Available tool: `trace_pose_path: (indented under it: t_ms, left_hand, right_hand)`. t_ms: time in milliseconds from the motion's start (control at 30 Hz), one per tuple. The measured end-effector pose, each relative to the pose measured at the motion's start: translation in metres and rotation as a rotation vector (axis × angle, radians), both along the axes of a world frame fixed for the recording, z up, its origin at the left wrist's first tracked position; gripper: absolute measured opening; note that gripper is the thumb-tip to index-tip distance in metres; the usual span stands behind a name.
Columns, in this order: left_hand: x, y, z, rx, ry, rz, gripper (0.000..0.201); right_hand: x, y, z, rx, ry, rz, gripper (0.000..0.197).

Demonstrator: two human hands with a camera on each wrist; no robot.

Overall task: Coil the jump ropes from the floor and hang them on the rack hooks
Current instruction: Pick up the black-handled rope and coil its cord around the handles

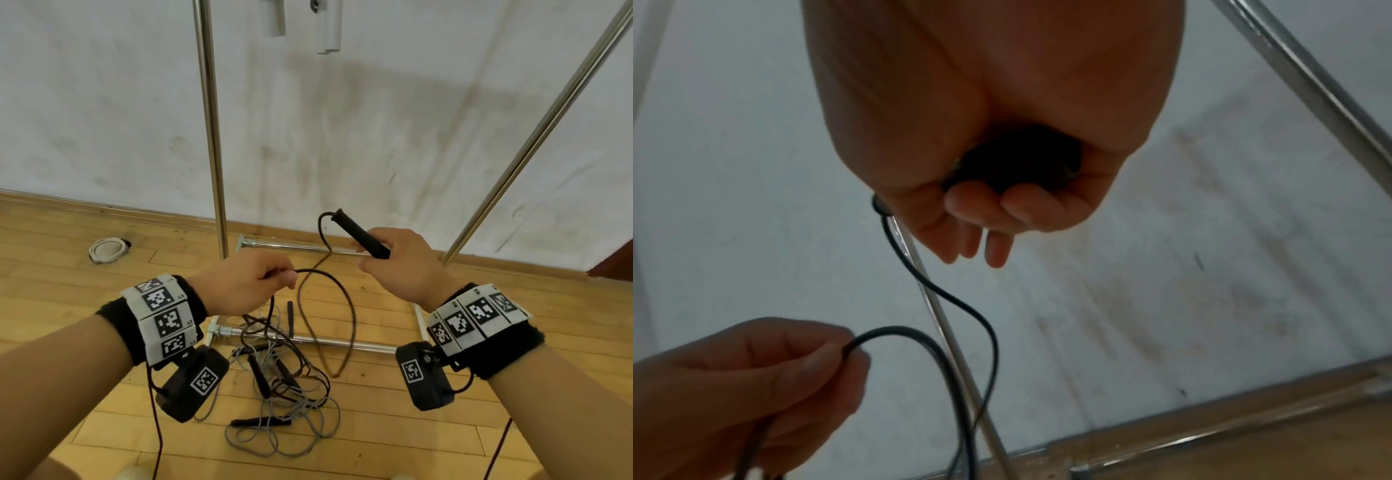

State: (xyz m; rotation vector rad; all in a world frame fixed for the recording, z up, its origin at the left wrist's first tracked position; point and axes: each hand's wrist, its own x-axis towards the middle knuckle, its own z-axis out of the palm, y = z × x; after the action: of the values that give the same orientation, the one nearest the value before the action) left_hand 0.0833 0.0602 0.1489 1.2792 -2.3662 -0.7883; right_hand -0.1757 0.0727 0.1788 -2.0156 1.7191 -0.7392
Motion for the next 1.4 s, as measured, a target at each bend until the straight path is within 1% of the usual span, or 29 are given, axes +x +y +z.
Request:
trace_pose_path:
  t_ms: [67, 133, 267, 400, 433, 500, 600, 767, 833, 900, 967, 1000, 1067, 1133, 1233, 1300, 1400]
  left_hand:
    - [-0.009, 0.003, 0.002, -0.016, 0.036, -0.008, 0.022]
    - [-0.016, 0.006, 0.005, -0.038, 0.068, -0.009, 0.022]
    - [-0.019, 0.01, 0.011, -0.067, 0.102, -0.012, 0.023]
    - [-0.014, 0.008, 0.012, -0.059, 0.105, -0.023, 0.019]
    - [-0.012, 0.006, 0.011, -0.043, 0.078, -0.032, 0.016]
    - [-0.007, 0.003, 0.007, 0.005, -0.028, -0.057, 0.013]
    - [0.001, -0.003, -0.001, 0.064, -0.161, -0.074, 0.017]
    - [0.01, -0.011, -0.008, 0.119, -0.255, -0.065, 0.018]
    - [0.011, -0.012, -0.011, 0.104, -0.281, -0.062, 0.019]
    - [0.01, -0.012, -0.013, 0.07, -0.299, -0.045, 0.021]
    - [0.008, -0.011, -0.014, 0.036, -0.269, -0.018, 0.02]
    - [0.007, -0.01, -0.013, 0.019, -0.232, -0.006, 0.02]
    - [0.001, -0.007, -0.011, -0.021, -0.14, 0.005, 0.02]
    - [-0.006, -0.003, -0.006, -0.053, -0.065, -0.006, 0.02]
    - [-0.018, 0.003, 0.002, -0.095, -0.025, -0.03, 0.019]
    - [-0.024, 0.007, 0.007, -0.11, 0.018, -0.031, 0.019]
    - [-0.027, 0.01, 0.013, -0.054, 0.144, -0.028, 0.018]
  right_hand:
    - [0.011, 0.005, -0.001, 0.043, -0.125, 0.062, 0.012]
    - [0.021, 0.01, -0.004, 0.091, -0.174, 0.139, 0.01]
    - [0.03, 0.013, -0.005, 0.107, -0.194, 0.191, 0.022]
    - [0.026, 0.011, 0.0, 0.036, -0.127, 0.173, 0.024]
    - [0.024, 0.01, 0.002, 0.008, -0.126, 0.148, 0.026]
    - [0.019, 0.008, 0.006, -0.036, -0.141, 0.101, 0.029]
    - [0.011, 0.005, 0.01, -0.093, -0.148, 0.062, 0.032]
    - [-0.005, 0.002, 0.014, -0.156, -0.194, -0.006, 0.031]
    - [-0.013, 0.0, 0.014, -0.142, -0.215, -0.024, 0.031]
    - [-0.018, -0.001, 0.011, -0.108, -0.169, -0.03, 0.024]
    - [-0.021, 0.001, 0.009, -0.107, -0.098, -0.054, 0.009]
    - [-0.022, 0.002, 0.008, -0.111, -0.079, -0.065, 0.006]
    - [-0.019, 0.004, 0.005, -0.086, -0.089, -0.055, 0.01]
    - [-0.011, 0.008, 0.0, -0.023, -0.117, 0.007, 0.013]
    - [0.007, 0.016, -0.008, 0.08, -0.205, 0.117, 0.014]
    - [0.017, 0.018, -0.01, 0.076, -0.234, 0.141, 0.011]
    - [0.025, 0.019, -0.007, 0.066, -0.268, 0.166, 0.014]
